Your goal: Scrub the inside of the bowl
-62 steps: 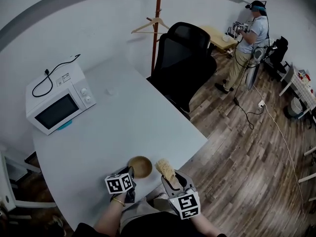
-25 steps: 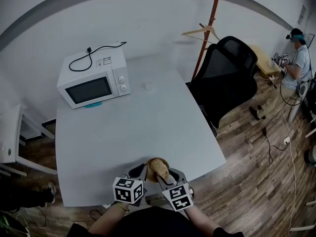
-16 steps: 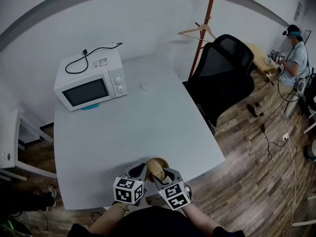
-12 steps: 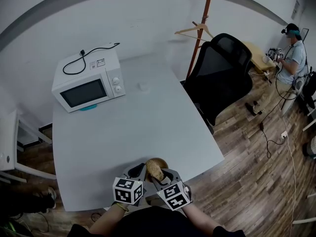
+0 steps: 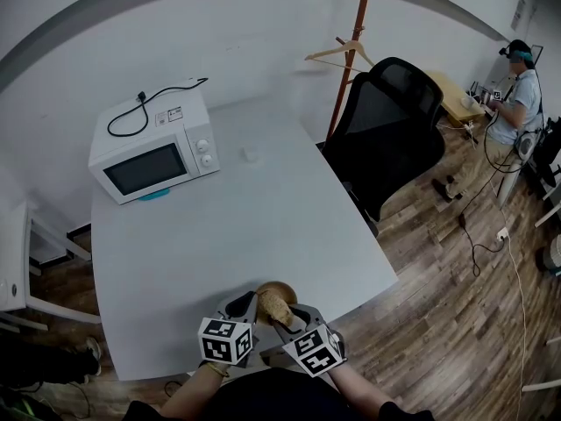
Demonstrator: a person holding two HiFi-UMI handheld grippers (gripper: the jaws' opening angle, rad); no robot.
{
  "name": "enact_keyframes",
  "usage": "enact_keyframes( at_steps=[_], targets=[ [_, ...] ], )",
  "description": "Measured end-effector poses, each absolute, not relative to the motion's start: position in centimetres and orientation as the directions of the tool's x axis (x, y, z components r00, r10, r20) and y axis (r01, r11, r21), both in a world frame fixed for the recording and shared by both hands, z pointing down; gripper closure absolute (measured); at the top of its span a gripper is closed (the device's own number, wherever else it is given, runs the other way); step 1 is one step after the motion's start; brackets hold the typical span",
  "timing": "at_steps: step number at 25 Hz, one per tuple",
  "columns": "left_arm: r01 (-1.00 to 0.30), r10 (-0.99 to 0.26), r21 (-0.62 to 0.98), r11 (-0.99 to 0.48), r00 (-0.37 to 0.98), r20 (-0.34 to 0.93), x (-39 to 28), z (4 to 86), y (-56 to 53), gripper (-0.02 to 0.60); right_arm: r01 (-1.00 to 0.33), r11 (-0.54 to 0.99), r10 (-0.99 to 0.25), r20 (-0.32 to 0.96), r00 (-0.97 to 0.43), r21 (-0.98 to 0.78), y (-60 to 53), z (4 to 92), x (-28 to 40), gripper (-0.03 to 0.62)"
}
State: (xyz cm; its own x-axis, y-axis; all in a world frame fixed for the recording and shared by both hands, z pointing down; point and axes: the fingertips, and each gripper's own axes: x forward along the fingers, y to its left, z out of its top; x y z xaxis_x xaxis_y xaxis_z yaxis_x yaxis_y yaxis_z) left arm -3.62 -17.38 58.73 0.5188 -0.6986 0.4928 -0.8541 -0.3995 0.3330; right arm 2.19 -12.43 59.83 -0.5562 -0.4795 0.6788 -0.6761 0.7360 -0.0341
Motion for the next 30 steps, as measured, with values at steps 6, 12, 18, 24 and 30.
enact_keyframes(
  at_steps=[6,12,18,24,30],
  targets=[
    [-0.843,-0.692,0.345,-0.412,0.536,0.483,-3.5,58.7,-17.4,0.549,-0.713,0.701,-0.514,0.684,-0.518,-0.014,-13.4,59.9,3.9,0.419],
    [-0.832,-0.684,0.351,-0.429,0.553,0.475,-2.9,58.6,-17.3,0.549,-0.738,0.675,-0.548,0.664,-0.509,-0.01,-14.3,59.2,4.2,0.418],
    [-0.827,-0.683,0.363,-0.43,0.561,0.469,-3.0,58.4,-17.3,0.549,-0.72,0.694,-0.542,0.658,-0.523,-0.001,-14.5,58.7,2.8,0.418],
    [-0.831,-0.687,0.362,-0.422,0.553,0.471,-3.6,58.4,-17.0,0.549,-0.691,0.723,-0.511,0.661,-0.55,-0.016,-13.5,58.9,0.9,0.418],
    [-0.833,-0.688,0.364,-0.417,0.551,0.472,-3.9,58.6,-16.8,0.549,-0.678,0.734,-0.491,0.672,-0.554,-0.022,-12.8,59.3,0.7,0.418]
  ],
)
